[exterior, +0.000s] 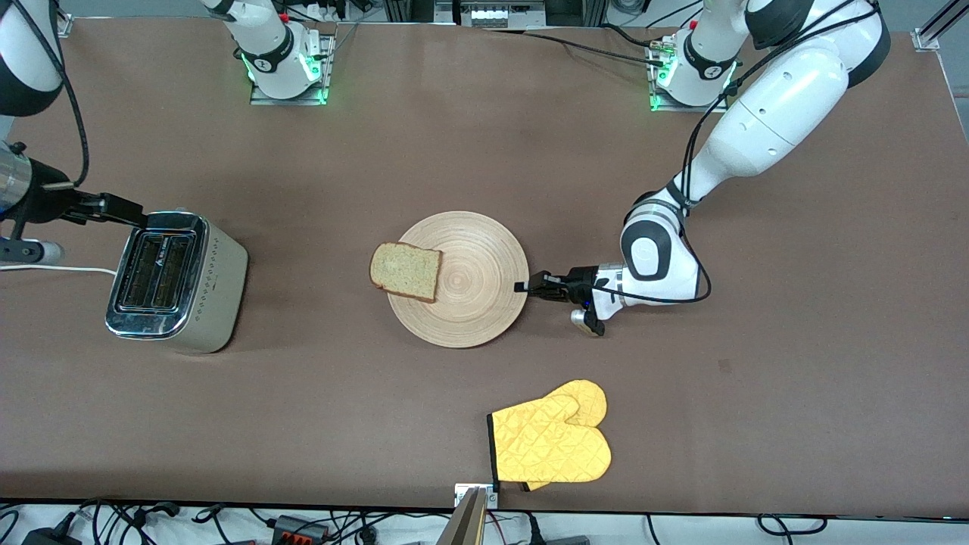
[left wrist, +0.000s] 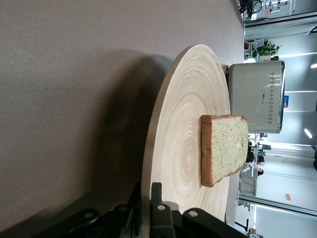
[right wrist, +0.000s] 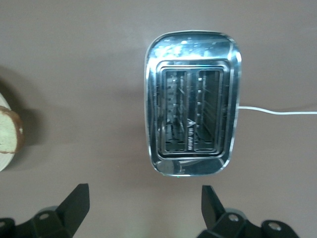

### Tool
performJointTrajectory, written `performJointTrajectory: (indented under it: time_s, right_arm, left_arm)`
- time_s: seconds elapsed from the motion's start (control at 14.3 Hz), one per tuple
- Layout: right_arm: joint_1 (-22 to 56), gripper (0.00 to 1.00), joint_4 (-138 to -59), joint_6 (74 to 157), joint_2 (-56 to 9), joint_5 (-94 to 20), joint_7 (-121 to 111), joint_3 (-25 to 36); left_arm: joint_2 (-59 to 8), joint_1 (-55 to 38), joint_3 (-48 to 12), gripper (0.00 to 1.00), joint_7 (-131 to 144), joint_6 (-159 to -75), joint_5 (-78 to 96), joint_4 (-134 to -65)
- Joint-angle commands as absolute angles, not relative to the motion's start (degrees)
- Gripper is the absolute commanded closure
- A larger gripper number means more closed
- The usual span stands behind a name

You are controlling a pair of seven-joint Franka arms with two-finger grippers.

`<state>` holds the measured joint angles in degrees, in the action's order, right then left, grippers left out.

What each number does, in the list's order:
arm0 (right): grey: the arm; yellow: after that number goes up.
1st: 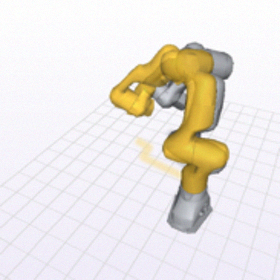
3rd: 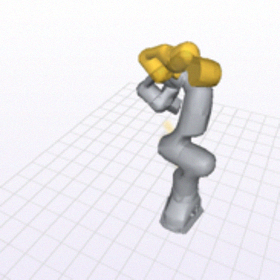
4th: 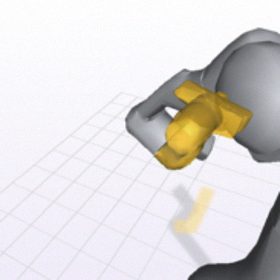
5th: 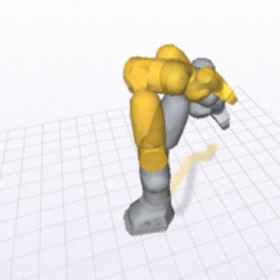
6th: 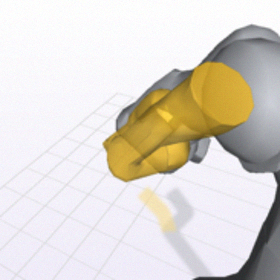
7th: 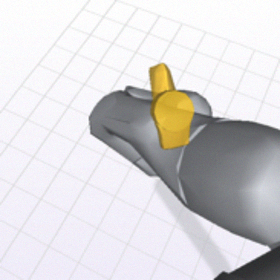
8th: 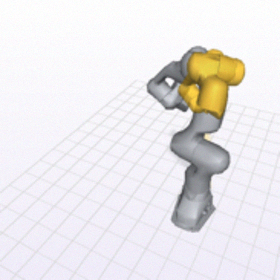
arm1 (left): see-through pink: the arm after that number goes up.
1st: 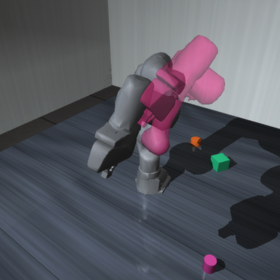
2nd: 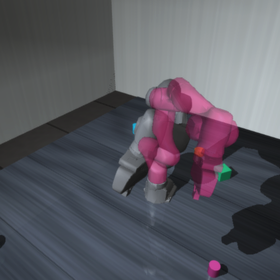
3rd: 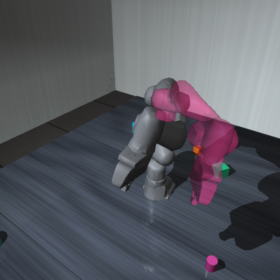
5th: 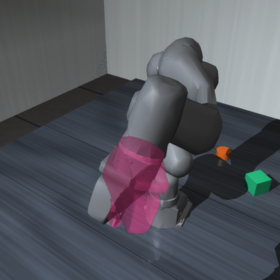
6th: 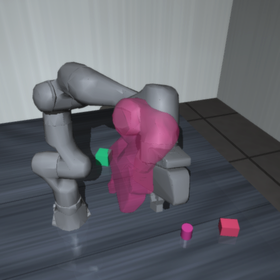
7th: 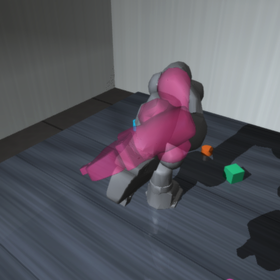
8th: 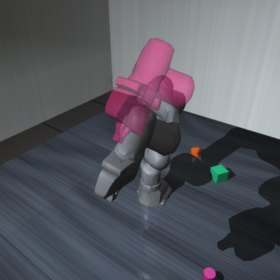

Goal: Move plate and put bread in toaster
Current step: 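Release the plate with the left gripper while the right gripper reaches the bread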

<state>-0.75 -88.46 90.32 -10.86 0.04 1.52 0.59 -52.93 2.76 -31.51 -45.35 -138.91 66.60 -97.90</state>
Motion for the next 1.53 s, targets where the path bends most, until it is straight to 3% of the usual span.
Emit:
performJointTrajectory:
  time_s: [0.0,0.07,0.14,0.21,0.49,0.63,0.98,1.47]
  right_arm:
    - [1.5,0.00,-88.0,90.6,-12.8,-2.3,1.6,0.4]
    - [1.8,0.00,-88.0,91.3,-13.7,-5.2,2.4,0.5]
    - [2.0,0.00,-88.2,92.0,-14.6,-6.8,2.5,0.5]
    - [2.1,0.00,-88.9,92.7,-15.8,-8.0,3.2,0.5]
    - [4.7,0.00,-92.4,97.5,-16.7,-12.9,11.9,0.5]
    - [5.2,0.00,-94.4,100.2,-17.0,-14.1,13.6,0.4]
    - [7.7,0.00,-104.2,111.9,-16.4,-22.5,15.5,0.3]
    - [14.7,0.00,-118.5,134.4,-15.8,-37.8,16.8,0.2]
  left_arm:
    - [-53.1,3.0,-31.7,0.86,-47.6,-138.2,68.7,-98.3]
    - [-53.2,2.8,-31.7,0.80,-47.5,-138.3,68.7,-98.3]
    - [-53.1,2.7,-31.6,0.62,-47.5,-138.3,68.7,-98.3]
    - [-53.0,2.7,-31.6,0.01,-47.8,-138.3,68.6,-98.4]
    - [-50.6,5.5,-30.7,0.00,-47.5,-136.2,68.0,-98.4]
    - [-49.7,8.2,-28.3,0.00,-47.3,-128.5,62.8,-97.2]
    - [-49.6,17.7,-27.6,0.00,-43.1,-109.0,36.4,-85.5]
    - [-46.7,17.1,-28.5,0.00,-29.5,-83.6,11.2,-68.1]
